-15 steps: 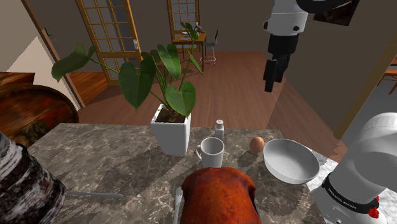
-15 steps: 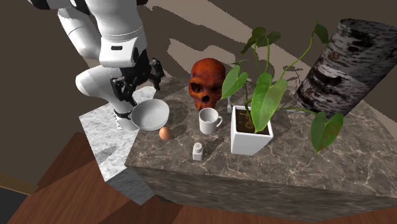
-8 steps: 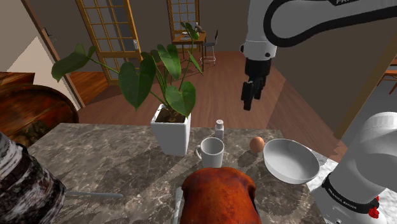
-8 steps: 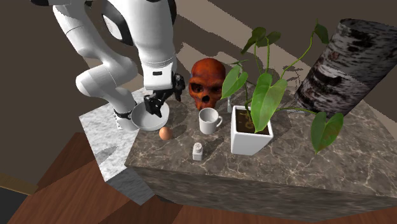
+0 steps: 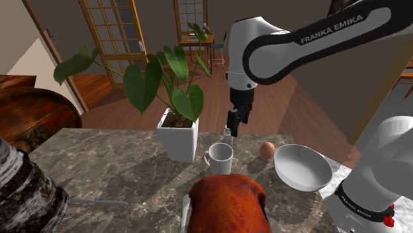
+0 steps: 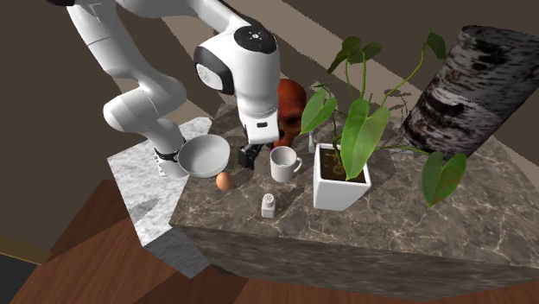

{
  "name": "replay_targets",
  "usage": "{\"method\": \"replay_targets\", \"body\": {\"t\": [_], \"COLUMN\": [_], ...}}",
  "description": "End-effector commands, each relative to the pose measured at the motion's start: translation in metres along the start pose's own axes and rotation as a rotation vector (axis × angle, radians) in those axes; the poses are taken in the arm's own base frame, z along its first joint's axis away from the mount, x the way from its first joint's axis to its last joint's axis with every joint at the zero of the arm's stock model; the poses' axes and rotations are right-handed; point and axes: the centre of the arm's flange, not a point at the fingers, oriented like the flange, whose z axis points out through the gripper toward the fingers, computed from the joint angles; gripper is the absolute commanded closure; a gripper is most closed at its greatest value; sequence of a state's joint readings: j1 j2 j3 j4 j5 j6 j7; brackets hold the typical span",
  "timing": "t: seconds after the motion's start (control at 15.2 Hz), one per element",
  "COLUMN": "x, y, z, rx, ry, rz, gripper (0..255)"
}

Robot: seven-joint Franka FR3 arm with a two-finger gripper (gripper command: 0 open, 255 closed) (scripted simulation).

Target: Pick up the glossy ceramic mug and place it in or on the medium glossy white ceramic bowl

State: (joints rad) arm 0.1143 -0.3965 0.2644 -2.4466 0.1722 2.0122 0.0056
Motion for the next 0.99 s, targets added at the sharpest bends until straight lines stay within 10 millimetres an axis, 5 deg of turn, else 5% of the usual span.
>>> {"method": "replay_targets", "body": {"t": [0.0,0.2,0.73,0.92], "x": [0.014,0.034,0.035,0.035], "y": [-0.014,-0.036,-0.038,-0.038], "z": [0.019,0.045,0.087,0.087], "rx": [0.006,0.014,0.015,0.015], "ry": [-0.002,-0.006,-0.006,-0.006], "rz": [-0.017,-0.041,-0.043,-0.043], "gripper": [0,0,0,0]}}
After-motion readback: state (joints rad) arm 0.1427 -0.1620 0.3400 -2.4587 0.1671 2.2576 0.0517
